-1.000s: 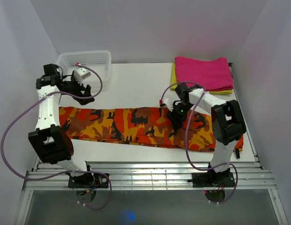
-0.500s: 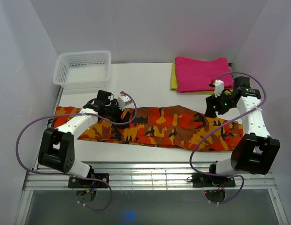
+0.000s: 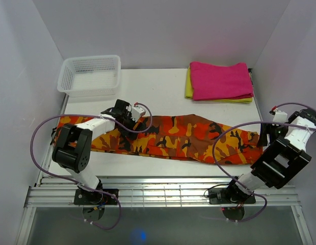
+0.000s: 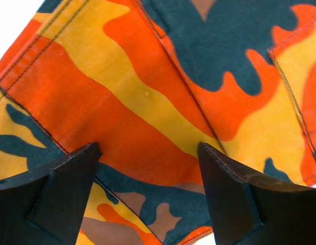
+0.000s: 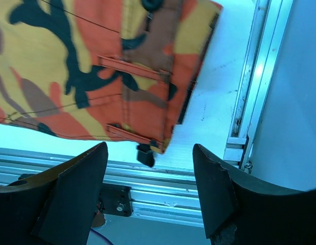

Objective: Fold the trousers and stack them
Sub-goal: Fold the trousers

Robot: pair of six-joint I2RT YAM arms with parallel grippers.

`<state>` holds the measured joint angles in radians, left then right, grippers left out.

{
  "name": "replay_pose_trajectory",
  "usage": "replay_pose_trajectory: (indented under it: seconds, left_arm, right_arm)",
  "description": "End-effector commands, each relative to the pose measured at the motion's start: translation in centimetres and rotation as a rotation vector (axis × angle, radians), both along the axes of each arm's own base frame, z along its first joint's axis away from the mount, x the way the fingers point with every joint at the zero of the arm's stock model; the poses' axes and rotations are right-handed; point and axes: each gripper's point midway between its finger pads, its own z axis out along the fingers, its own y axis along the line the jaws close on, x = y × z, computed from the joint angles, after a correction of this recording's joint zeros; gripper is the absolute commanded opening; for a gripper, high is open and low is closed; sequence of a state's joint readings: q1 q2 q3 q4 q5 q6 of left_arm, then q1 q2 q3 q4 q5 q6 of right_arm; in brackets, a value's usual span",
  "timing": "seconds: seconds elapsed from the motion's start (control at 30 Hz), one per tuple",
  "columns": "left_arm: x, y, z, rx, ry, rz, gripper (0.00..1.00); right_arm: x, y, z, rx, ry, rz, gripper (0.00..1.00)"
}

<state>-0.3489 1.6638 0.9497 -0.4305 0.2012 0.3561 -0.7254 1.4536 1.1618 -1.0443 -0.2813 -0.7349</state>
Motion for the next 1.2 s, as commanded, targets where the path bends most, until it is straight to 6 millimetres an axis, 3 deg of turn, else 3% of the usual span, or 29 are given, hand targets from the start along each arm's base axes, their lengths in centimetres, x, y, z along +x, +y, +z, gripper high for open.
replay_pose_trajectory:
  seconds: [0.0,0.07,0.2,0.47,0.67,0.77,0.8,0.87,1.17]
  left_arm:
    - [-2.3,4.1,-4.6,0.180,0.134,0.085,0.89]
    - [-2.5,4.9,-5.3,0.193,0.159,0.109,0.87]
    - [-2.6,5.9,-6.0,0.202,0.191,0.136,0.86]
    - [-2.0,5.2,-5.4,0.170,0.198,0.136,0.86]
    - [-2.4,5.1,-5.7,0.166,0.211,0.132,0.87]
    - [-2.5,5.1,-5.8,0.167,0.218,0.136,0.87]
    - [-2.5,5.1,-5.8,0.169,0.219,0.136,0.87]
    - [-2.5,5.2,-5.8,0.169,0.217,0.137,0.87]
    - [-2.8,5.4,-6.5,0.181,0.231,0.138,0.86]
  right_arm:
    - [-2.0,-1.4,-2.1,0.021,0.067,-0.009,0.73]
    - [-2.2,-1.8,-3.2,0.043,0.071,-0.013,0.73]
    - [-1.6,-0.6,-4.5,0.137,0.044,0.012,0.70]
    - [-0.7,1.1,-6.3,0.287,0.041,0.003,0.65]
    - [0.5,1.7,-6.1,0.370,0.019,0.000,0.56]
    - [1.0,2.1,-5.6,0.412,0.008,0.004,0.33]
    - [1.4,1.8,-5.2,0.406,-0.008,0.006,0.18]
    - [1.7,1.6,-4.5,0.398,-0.020,0.008,0.09]
    - [4.3,-0.6,-1.3,0.357,-0.092,0.012,0.08]
